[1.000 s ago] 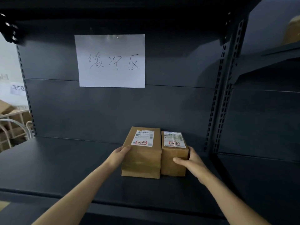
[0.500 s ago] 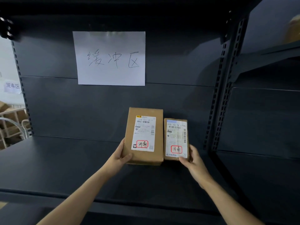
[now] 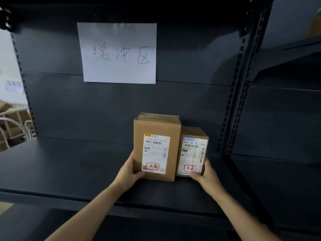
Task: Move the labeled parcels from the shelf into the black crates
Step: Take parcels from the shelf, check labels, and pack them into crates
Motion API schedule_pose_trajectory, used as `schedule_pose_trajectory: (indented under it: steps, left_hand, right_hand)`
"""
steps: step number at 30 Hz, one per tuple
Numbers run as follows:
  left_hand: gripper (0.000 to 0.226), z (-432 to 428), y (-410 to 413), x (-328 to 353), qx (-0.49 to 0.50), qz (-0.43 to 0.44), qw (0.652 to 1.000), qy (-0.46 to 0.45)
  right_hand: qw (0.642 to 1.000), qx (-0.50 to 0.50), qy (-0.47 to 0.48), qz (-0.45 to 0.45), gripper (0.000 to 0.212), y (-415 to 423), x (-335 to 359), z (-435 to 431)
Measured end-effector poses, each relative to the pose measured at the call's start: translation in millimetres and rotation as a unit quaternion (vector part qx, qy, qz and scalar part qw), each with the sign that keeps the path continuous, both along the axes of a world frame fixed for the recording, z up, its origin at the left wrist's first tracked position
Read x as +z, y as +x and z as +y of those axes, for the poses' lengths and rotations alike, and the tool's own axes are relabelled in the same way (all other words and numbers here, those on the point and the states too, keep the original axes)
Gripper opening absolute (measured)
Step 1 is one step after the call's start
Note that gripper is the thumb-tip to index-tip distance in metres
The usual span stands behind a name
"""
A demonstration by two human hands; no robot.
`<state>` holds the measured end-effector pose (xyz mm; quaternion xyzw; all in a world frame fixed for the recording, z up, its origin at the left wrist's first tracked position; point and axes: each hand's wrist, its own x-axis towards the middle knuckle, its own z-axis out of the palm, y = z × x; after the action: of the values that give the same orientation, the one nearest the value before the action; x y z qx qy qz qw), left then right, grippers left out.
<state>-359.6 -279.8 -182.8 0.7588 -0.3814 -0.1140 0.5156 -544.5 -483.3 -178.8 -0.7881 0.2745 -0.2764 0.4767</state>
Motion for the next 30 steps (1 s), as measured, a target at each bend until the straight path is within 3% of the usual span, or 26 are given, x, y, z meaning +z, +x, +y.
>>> schedule_pose_trajectory:
  steps: [13,30]
  left_hand:
    - [0.080,35.8,-4.8,10.8,0.054,0.014,0.998,-0.009]
    - [0.084,179.4,3.0,25.8,0.161,0.025,0.984,-0.070]
  right_hand:
    - [0.999,0.051,-0.014,-0.011,0.071,10.5,3.9,25.5]
    - [0.979,0.202,0.008,-0.024,0.061,90.3,13.7,122.5]
